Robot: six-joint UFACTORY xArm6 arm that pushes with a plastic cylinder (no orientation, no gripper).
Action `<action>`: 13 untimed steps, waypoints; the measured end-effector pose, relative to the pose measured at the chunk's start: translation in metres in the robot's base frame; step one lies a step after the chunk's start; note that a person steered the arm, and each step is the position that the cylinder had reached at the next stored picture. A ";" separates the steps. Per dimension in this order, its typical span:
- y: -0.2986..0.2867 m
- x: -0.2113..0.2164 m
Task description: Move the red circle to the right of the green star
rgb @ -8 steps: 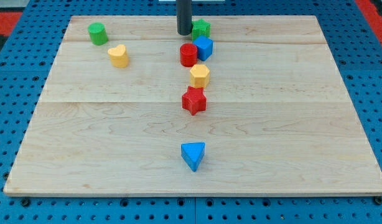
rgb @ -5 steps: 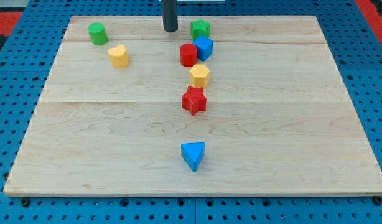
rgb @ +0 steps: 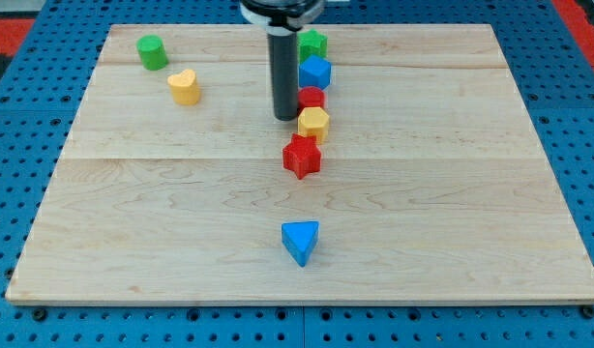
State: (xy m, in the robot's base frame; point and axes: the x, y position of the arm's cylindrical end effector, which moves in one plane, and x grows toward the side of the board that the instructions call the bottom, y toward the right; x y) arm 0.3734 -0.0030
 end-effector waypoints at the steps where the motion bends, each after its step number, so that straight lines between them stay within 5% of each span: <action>1: 0.047 -0.010; 4: 0.083 -0.105; 7: 0.150 -0.120; 13: 0.091 -0.079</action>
